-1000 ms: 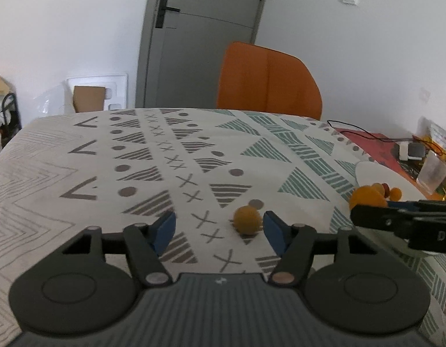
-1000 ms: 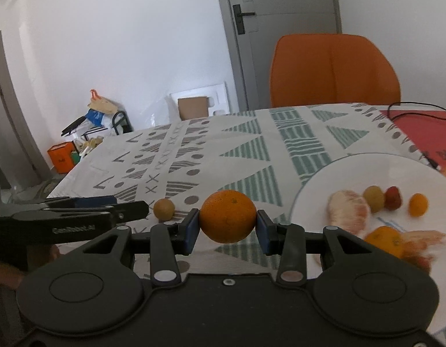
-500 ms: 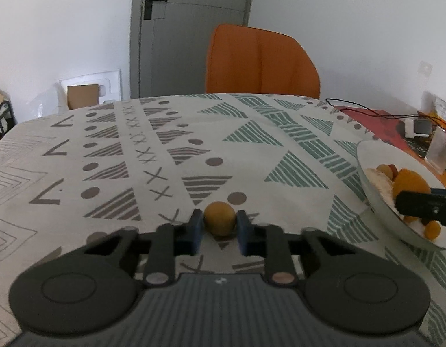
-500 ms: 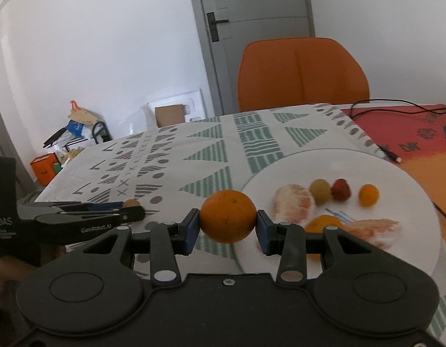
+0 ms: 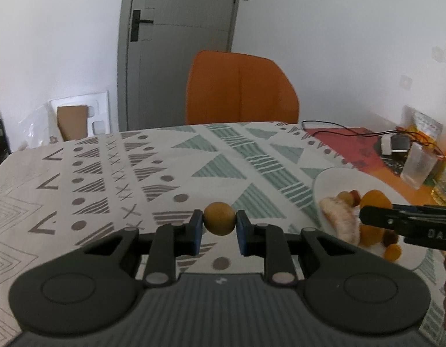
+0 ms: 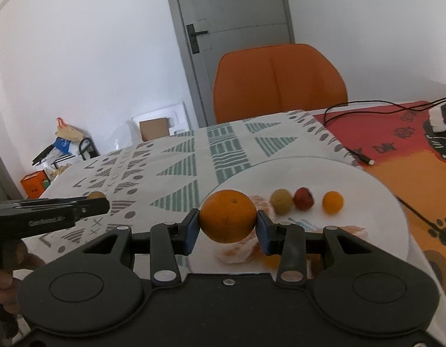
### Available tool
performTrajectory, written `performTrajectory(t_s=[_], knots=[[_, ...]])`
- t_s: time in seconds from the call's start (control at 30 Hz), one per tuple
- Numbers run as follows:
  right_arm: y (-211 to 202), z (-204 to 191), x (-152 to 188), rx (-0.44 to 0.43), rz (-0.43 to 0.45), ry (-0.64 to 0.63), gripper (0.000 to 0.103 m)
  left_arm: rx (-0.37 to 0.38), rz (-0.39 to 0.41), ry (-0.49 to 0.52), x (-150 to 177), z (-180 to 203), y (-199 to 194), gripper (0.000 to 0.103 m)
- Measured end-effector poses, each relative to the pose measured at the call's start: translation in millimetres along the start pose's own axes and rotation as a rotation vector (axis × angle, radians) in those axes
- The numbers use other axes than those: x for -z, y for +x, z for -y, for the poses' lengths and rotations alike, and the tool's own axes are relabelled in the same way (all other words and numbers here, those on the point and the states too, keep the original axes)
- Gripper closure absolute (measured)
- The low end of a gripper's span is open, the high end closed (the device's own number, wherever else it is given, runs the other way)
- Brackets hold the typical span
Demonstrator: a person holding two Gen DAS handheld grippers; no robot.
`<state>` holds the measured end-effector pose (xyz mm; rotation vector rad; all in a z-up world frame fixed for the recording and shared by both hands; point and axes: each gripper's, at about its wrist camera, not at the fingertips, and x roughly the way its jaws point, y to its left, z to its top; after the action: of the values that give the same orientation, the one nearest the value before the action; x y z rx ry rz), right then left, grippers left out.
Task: Organize fruits
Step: 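Carry the large orange and small brown-orange fruit in both tools over the plate, then open both tools to release the two fruits onto the white plate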
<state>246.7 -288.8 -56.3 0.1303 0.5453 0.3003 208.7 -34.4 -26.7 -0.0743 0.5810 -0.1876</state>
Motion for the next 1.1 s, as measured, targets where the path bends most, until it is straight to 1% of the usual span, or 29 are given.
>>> performTrajectory(t_s=[0.23, 0.5, 0.53, 0.63, 0.77, 1.1], knots=[[-5.1, 17.6, 0.0, 0.042, 0.016, 0.025, 0.064, 0.045, 0.014, 0.025, -5.6, 23.0, -1.8, 0.08], [-3.4, 42.4, 2.8, 0.117, 0.024, 0.068, 0.062, 0.084, 0.017, 0.048, -8.4, 46.6, 2.6, 0.08], [-4.5, 44.7, 3.3, 0.125, 0.03, 0.07, 0.059, 0.089, 0.017, 0.052, -8.4, 49.0, 3.1, 0.08], [-9.7, 51.3, 2.2, 0.146, 0.048, 0.06, 0.059, 0.112, 0.013, 0.06, -8.3, 55.7, 4.7, 0.08], [-19.3, 62.7, 2.1, 0.169, 0.066, 0.087, 0.059, 0.137, 0.009, 0.078, -8.0, 67.0, 6.0, 0.08], [-31.0, 73.7, 7.2, 0.173, 0.072, 0.094, 0.059, 0.205, 0.005, 0.123, -5.4, 100.7, 8.0, 0.08]])
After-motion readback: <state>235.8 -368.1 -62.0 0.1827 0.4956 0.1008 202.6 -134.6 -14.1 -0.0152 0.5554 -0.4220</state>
